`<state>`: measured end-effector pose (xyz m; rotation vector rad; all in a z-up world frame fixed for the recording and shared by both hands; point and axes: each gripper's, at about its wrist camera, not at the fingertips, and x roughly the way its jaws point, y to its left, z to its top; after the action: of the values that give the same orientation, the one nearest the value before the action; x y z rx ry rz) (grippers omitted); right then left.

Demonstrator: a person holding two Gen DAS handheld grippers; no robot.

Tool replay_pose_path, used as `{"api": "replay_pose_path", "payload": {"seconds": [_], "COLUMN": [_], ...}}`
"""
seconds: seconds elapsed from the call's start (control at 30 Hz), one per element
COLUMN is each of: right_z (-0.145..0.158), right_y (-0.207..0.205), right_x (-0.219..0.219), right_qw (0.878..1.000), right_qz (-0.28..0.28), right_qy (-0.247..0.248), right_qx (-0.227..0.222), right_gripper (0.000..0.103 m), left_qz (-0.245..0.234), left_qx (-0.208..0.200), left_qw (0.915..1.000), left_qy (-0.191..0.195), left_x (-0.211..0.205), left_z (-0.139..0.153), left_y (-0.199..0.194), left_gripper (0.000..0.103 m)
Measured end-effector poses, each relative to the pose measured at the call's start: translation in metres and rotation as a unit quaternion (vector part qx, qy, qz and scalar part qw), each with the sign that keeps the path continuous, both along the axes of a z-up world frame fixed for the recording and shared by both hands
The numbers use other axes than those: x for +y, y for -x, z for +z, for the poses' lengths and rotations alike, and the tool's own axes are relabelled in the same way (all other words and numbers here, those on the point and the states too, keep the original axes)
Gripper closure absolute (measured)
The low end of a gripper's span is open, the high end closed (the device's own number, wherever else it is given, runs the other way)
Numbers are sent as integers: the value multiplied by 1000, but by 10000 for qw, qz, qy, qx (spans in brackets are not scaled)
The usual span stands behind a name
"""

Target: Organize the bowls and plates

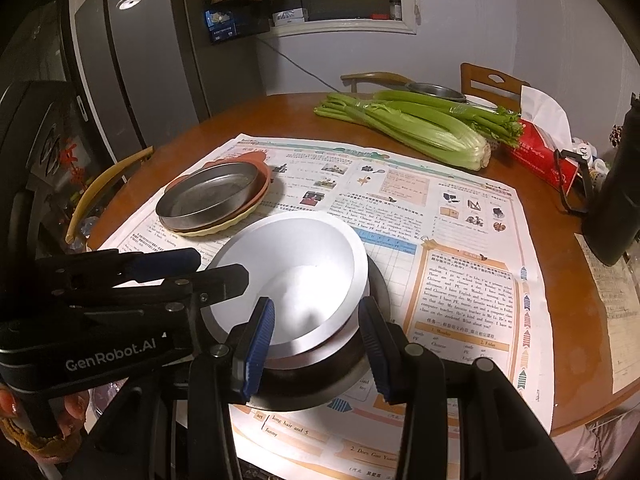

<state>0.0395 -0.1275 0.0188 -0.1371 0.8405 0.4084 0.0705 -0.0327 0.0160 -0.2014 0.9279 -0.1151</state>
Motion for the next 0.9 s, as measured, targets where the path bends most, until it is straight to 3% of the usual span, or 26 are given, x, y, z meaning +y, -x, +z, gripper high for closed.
{"api": "replay_pose_path", "payload": {"seconds": [0.6,0.9], "right_z": [14,2], "right_y": [-1,-14], "right_x": [-18,-32], "right_qw": [9991,9967], "right_qz": [-167,-389], "right_qy": [-394,-647], "right_qx": [-62,297], "right_gripper": [58,52], "left_qz": [35,129], "left_qx": [-120,54], "left_qw": [9999,9999], "left_qy": [-9,52], "left_x": [7,13], "left_z": [10,-2], "left_y": [6,-2], "left_gripper": [48,46]}}
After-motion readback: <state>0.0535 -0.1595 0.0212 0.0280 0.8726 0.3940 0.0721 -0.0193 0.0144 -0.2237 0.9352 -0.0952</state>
